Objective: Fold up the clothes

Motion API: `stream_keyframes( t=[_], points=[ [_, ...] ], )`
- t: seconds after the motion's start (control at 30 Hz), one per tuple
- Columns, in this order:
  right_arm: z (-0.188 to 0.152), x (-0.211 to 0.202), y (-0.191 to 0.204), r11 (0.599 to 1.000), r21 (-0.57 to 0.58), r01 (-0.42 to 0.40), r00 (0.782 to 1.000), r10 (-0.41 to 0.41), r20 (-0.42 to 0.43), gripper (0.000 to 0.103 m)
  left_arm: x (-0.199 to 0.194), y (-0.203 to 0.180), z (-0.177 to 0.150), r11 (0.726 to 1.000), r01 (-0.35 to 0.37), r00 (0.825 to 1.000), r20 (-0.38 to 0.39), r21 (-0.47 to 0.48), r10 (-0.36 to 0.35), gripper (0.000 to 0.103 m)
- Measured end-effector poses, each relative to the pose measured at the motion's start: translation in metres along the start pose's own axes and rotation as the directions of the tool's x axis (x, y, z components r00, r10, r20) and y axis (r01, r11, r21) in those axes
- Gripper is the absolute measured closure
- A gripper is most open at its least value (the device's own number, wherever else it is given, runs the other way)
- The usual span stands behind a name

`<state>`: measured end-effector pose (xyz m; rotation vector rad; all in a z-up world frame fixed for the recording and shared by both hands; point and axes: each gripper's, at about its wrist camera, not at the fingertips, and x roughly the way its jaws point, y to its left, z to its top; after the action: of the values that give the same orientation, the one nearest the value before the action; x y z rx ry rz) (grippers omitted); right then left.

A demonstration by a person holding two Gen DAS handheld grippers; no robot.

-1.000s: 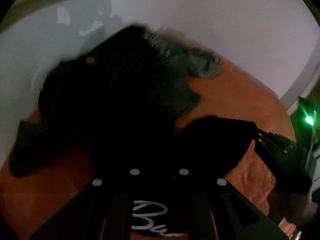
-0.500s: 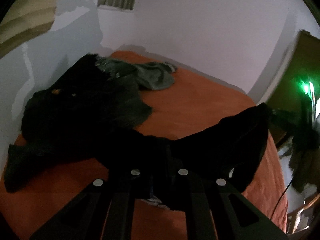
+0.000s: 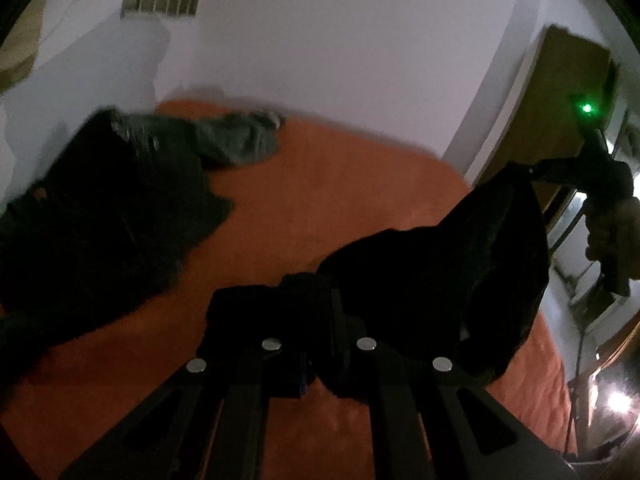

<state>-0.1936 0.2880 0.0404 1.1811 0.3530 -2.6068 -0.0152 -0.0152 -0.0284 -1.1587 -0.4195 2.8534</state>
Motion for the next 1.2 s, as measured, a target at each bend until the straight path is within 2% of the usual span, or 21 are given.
stream_keyframes(
  t=[0.1, 0.27, 0.4, 0.47, 0.5, 0.53, 0.6, 0.63, 0.73, 0.8, 0.9, 0.97, 1.1, 1.2],
  points=[
    [-0.023, 0.033, -0.007, 0.998, 0.030, -0.054, 0.997, 0.056, -0.047, 0.099, 0.029, 0.002, -0.013, 1.000, -0.012, 0.998, -0.062, -0.001, 0.011, 0.095],
    [-0.062, 0.087, -0.017, 0.986, 0.087, -0.141, 0.981, 0.151, -0.122, 0.099, 0.053, 0.010, -0.034, 1.000, -0.015, 0.994, -0.111, 0.002, 0.015, 0.095],
    [-0.086, 0.101, -0.026, 0.976, 0.139, -0.168, 0.977, 0.184, -0.112, 0.097, 0.064, 0.017, -0.042, 1.000, -0.007, 0.993, -0.117, -0.004, 0.006, 0.095],
    [-0.097, 0.106, -0.030, 0.970, 0.166, -0.179, 0.975, 0.197, -0.103, 0.086, 0.068, 0.020, -0.044, 1.000, -0.002, 0.993, -0.118, -0.010, 0.001, 0.095],
    [-0.101, 0.105, -0.034, 0.967, 0.182, -0.180, 0.976, 0.199, -0.093, 0.064, 0.070, 0.019, -0.045, 1.000, -0.002, 0.993, -0.122, -0.006, 0.001, 0.094],
    [-0.104, 0.097, -0.040, 0.964, 0.200, -0.176, 0.979, 0.193, -0.068, 0.047, 0.071, 0.019, -0.046, 1.000, -0.001, 0.992, -0.126, -0.007, 0.000, 0.092],
    [-0.108, 0.077, -0.052, 0.961, 0.220, -0.165, 0.985, 0.171, -0.009, 0.034, 0.073, 0.021, -0.047, 1.000, 0.003, 0.990, -0.139, -0.023, -0.006, 0.083],
    [-0.109, 0.067, -0.055, 0.963, 0.216, -0.160, 0.987, 0.161, 0.014, 0.031, 0.075, 0.023, -0.045, 1.000, 0.008, 0.990, -0.143, -0.029, -0.013, 0.077],
    [-0.114, 0.036, -0.054, 0.974, 0.160, -0.161, 0.987, 0.153, 0.057, 0.028, 0.075, 0.020, -0.043, 1.000, 0.008, 0.988, -0.155, -0.027, -0.012, 0.063],
    [-0.122, 0.016, -0.049, 0.978, 0.117, -0.171, 0.984, 0.163, 0.079, 0.028, 0.073, 0.016, -0.039, 1.000, -0.009, 0.984, -0.177, -0.029, 0.003, 0.060],
    [-0.136, 0.015, -0.024, 0.968, 0.058, -0.243, 0.970, 0.244, -0.004, 0.028, 0.063, 0.012, -0.033, 0.995, 0.037, 0.970, -0.235, -0.097, -0.059, 0.055],
    [-0.150, 0.026, -0.004, 0.959, 0.043, -0.281, 0.957, 0.283, -0.069, 0.028, 0.054, 0.004, -0.030, 0.993, 0.059, 0.963, -0.257, -0.100, -0.083, 0.054],
    [-0.172, 0.049, 0.027, 0.945, 0.061, -0.321, 0.931, 0.326, -0.165, 0.028, 0.048, -0.012, -0.034, 0.999, 0.039, 0.961, -0.271, -0.029, -0.045, 0.046],
    [-0.187, 0.065, 0.048, 0.937, 0.071, -0.341, 0.909, 0.348, -0.228, 0.028, 0.044, -0.024, -0.038, 1.000, 0.021, 0.960, -0.281, 0.024, -0.013, 0.046]
  ],
)
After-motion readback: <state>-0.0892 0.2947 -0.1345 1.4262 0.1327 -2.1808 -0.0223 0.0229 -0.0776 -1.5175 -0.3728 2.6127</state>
